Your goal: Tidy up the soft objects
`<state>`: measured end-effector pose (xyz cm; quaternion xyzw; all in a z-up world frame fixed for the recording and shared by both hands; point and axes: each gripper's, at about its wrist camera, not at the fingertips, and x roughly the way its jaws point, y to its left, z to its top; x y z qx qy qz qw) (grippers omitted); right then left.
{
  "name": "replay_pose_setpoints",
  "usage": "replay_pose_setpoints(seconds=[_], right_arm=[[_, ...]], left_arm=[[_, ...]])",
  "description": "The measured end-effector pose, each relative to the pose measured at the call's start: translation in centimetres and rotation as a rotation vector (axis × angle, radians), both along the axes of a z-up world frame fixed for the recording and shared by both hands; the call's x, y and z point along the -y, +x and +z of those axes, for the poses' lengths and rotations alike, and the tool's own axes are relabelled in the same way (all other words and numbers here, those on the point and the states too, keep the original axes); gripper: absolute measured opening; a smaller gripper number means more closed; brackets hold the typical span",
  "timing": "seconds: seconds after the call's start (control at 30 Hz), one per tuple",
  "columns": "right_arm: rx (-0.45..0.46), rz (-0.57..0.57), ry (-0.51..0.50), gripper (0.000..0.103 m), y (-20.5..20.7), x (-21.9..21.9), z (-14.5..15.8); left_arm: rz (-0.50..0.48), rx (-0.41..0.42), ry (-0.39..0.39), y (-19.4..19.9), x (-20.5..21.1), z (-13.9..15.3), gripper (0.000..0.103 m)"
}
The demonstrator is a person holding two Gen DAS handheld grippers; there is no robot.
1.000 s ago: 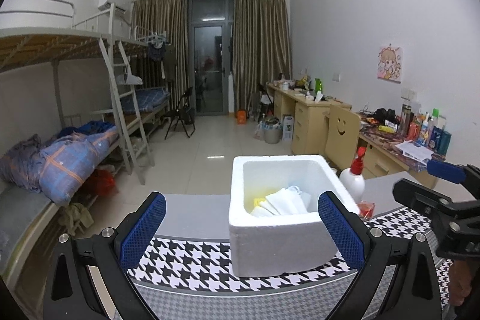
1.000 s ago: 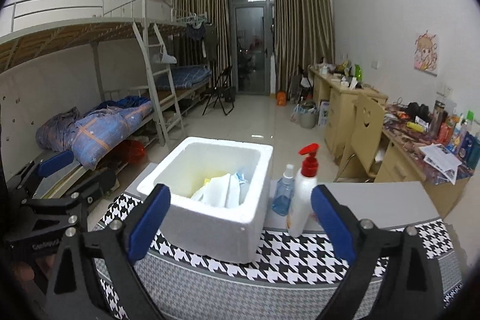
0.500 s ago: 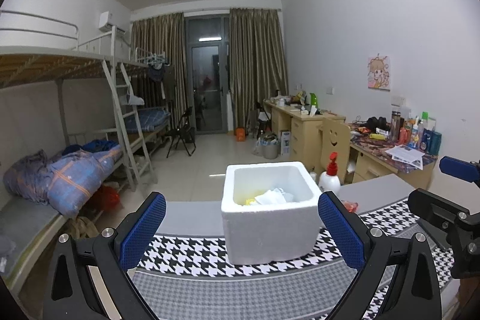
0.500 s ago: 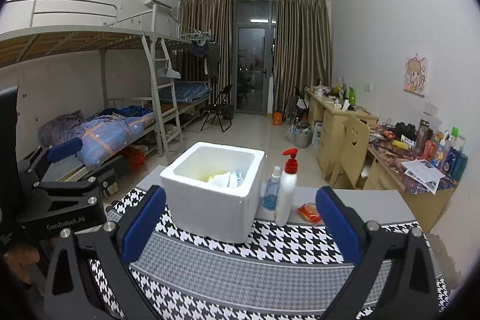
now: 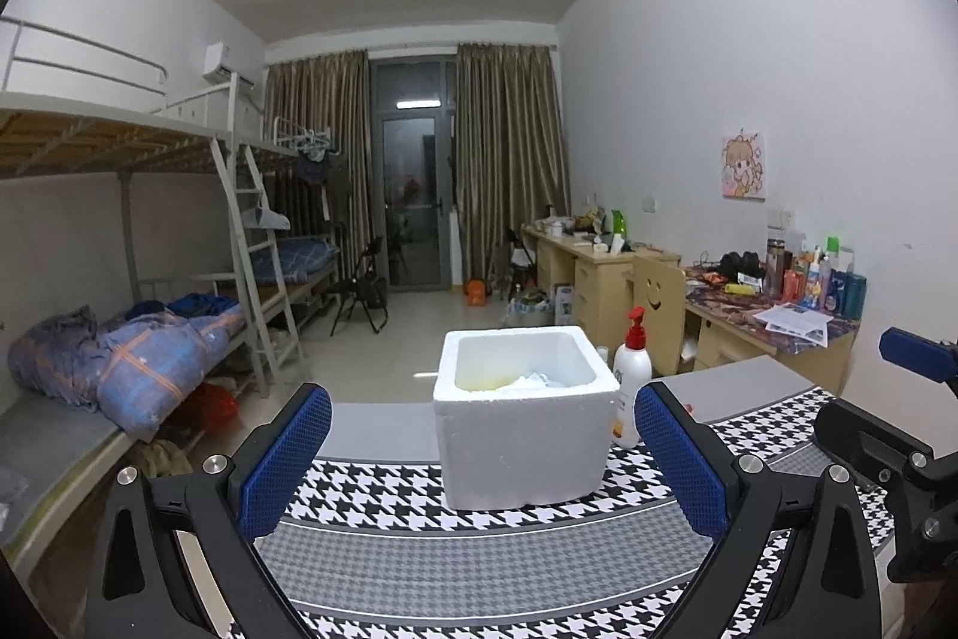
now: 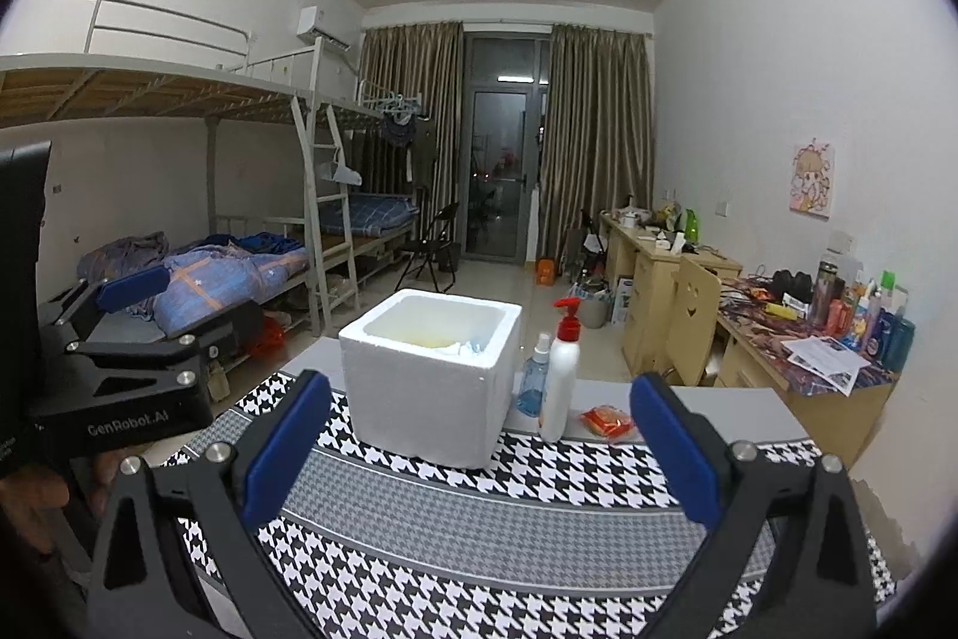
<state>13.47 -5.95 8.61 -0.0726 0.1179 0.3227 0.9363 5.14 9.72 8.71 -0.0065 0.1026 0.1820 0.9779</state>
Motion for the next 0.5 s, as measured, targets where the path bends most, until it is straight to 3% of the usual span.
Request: replay_pose_setpoints(seconds=[0.17, 0.5], right_arm=[[0.016, -0.010, 0.005, 0.102, -0.9, 1.0, -1.0], [0.012, -0.039, 0.042, 0.102, -1.9, 2.3, -3.3]], left_arm=[[0.011, 0.041, 0.057, -1.7, 1.8, -1.1, 0.102], [-0.031, 0.046, 0.049, -2.6, 3.5, -4.2, 0.102]])
